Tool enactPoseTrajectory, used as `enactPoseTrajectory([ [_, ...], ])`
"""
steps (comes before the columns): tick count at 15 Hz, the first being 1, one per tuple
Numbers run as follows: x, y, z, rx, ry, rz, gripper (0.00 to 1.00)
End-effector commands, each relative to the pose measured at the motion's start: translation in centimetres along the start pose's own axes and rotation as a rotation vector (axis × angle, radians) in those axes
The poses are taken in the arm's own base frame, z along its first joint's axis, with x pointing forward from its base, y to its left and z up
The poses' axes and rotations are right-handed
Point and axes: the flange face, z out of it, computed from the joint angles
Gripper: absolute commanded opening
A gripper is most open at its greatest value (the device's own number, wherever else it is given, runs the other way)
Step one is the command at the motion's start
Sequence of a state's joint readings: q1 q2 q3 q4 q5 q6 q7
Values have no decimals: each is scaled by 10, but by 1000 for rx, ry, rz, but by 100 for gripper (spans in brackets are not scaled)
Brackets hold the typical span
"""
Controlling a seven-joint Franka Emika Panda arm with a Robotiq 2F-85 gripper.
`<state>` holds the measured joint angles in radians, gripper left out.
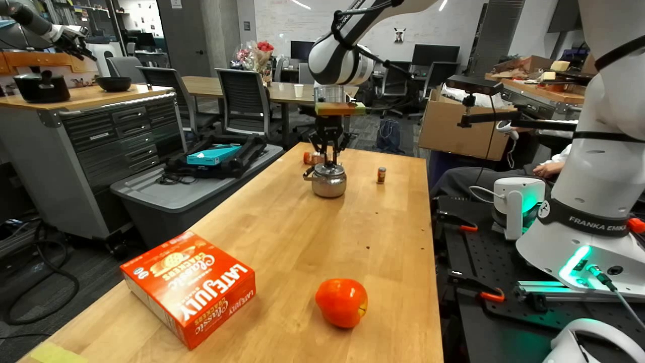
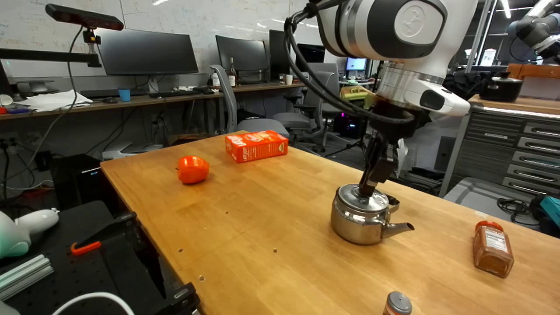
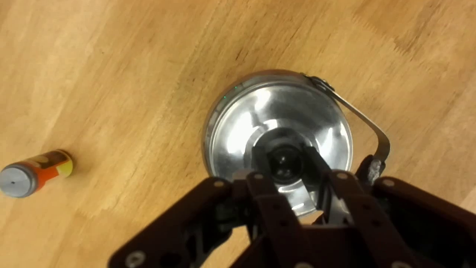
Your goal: Put the lid on the kettle
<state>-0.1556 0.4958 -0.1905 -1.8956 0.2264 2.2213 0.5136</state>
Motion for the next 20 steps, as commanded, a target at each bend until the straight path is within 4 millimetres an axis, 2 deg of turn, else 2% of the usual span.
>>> enactPoseTrajectory([
  [1,-5,1,-3,-53,30,24,7],
  [5,-13,-3,8,-78,48,5,7],
  [11,-19,-6,11,-91,47,-24,7],
  [17,-39,-10,28,-107,-5,-126,7],
  [18,-41,-11,28,-107,-8,-139,54],
  [19,-42,-11,26,-109,-6,-148,54],
  [20,-45,-11,28,-112,-10,-157,59],
])
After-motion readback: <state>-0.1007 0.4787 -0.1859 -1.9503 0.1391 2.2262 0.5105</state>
